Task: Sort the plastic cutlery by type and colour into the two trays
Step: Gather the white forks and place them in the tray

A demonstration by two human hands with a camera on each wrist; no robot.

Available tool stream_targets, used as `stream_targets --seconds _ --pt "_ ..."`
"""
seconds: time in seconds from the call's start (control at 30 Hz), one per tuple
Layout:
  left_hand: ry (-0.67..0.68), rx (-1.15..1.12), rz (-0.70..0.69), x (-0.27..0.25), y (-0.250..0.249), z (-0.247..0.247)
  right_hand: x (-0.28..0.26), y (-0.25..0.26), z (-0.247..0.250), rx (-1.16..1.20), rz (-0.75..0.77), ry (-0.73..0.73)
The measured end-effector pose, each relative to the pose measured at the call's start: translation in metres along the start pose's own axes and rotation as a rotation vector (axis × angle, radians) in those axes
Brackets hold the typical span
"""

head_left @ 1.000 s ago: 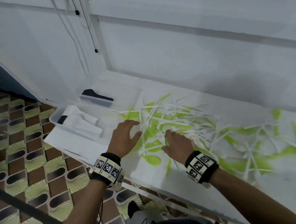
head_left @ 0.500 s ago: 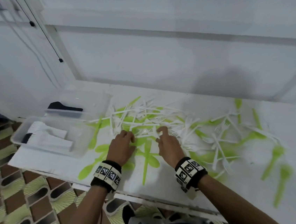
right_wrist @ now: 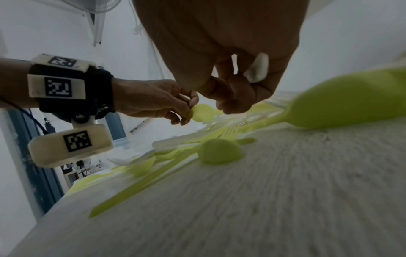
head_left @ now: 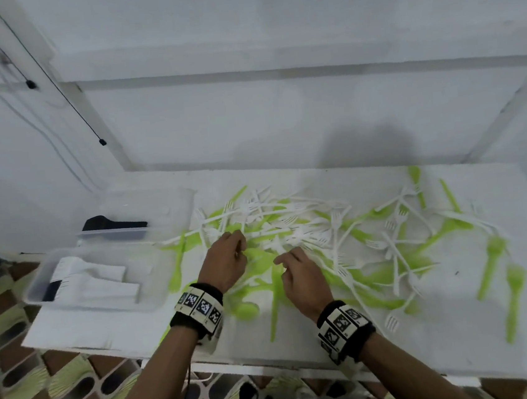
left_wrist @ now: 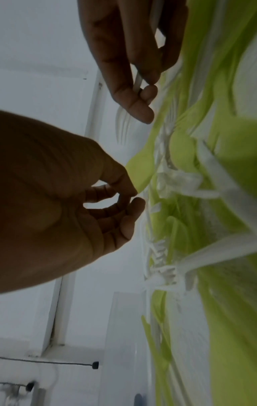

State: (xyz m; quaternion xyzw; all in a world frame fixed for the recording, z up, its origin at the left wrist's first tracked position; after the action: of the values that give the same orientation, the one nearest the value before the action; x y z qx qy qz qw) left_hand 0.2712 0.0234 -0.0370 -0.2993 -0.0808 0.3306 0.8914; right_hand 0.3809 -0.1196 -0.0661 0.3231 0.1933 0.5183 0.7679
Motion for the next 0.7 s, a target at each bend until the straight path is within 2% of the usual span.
stream_targets --seconds 0.17,0.33,0.43,0.57,0.63,0.7 --pt "-0.083 -0.162 -0.006 0.003 0.013 0.02 0.013 0.007 0.015 0.0 0.009 -0.164" --pt "-0.104 -0.42 0.065 -0.011 0.026 0.021 0.028 0.005 0.009 -0.088 -0.024 -0.115" --pt "-0.038 -0.295 0.061 -0.021 0.032 0.008 0.034 -0.001 0.003 -0.157 -0.042 -0.054" --pt "0.157 0.166 0.133 -0.028 0.033 -0.02 0.038 -0.006 0.002 -0.179 -0.05 -0.027" --pt "0.202 0.196 0.161 -0.027 0.031 -0.025 0.041 -0.007 0.004 -0.151 -0.07 -0.047" --pt "0.203 0.097 0.167 -0.022 0.03 -0.025 0.043 -0.007 0.007 -0.13 -0.08 -0.067"
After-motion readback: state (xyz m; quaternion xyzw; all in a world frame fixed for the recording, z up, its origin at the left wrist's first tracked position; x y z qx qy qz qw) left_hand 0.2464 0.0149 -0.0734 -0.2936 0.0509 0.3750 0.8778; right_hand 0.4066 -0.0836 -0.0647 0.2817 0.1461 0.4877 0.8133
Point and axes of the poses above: each hand's wrist, its own x-axis towards the middle knuckle, its own z-axis out of the back of the hand, y = z × x, the point moved 8 cm from there along x, towards the middle knuckle, and after that the axes turned 5 degrees about y, right-handed, at the moved point
